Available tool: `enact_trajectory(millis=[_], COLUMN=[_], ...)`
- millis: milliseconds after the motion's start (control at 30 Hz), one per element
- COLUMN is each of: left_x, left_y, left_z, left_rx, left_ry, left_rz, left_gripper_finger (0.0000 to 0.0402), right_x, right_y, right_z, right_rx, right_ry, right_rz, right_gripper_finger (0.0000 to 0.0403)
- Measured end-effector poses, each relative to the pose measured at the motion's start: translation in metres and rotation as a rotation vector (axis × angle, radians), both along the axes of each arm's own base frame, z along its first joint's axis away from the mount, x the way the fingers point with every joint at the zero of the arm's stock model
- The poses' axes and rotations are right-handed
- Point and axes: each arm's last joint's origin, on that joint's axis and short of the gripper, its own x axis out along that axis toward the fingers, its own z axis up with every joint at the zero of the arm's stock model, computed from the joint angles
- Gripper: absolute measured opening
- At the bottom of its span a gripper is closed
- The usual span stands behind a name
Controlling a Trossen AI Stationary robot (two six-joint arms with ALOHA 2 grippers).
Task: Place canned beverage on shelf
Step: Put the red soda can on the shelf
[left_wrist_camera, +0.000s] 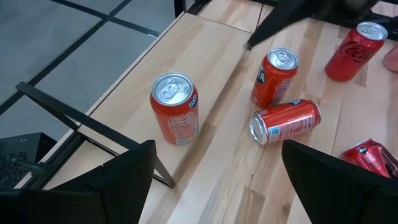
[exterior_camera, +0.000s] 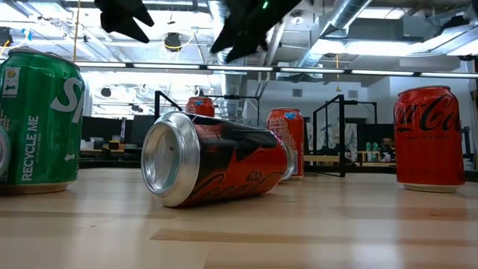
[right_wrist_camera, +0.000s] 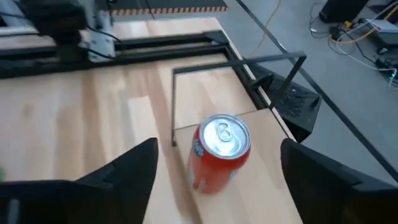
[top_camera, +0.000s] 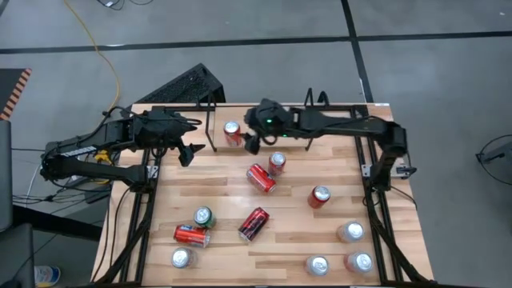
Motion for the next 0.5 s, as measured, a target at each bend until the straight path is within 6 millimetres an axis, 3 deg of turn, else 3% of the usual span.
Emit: enact_trajectory(millis=[200, 500], left_x=[-0.001, -0.001], left_y=[0.0, 0.0], left_z=[-0.001, -0.002], left_rx=[-0.003, -0.003], left_ry=[0.018, 0.021], left_rz=[0.0, 0.0], left_gripper_finger=[0.0334, 0.0334], right_x=[0.023, 0.038], right_y=[-0.018, -0.031], right_z=[-0.025, -0.048], right_rx=[-0.012, 0.071], right_ry=[-0.056, -0.111], right_rz=[-0.029, -0.019], right_gripper_finger=[0.0335, 0.0334])
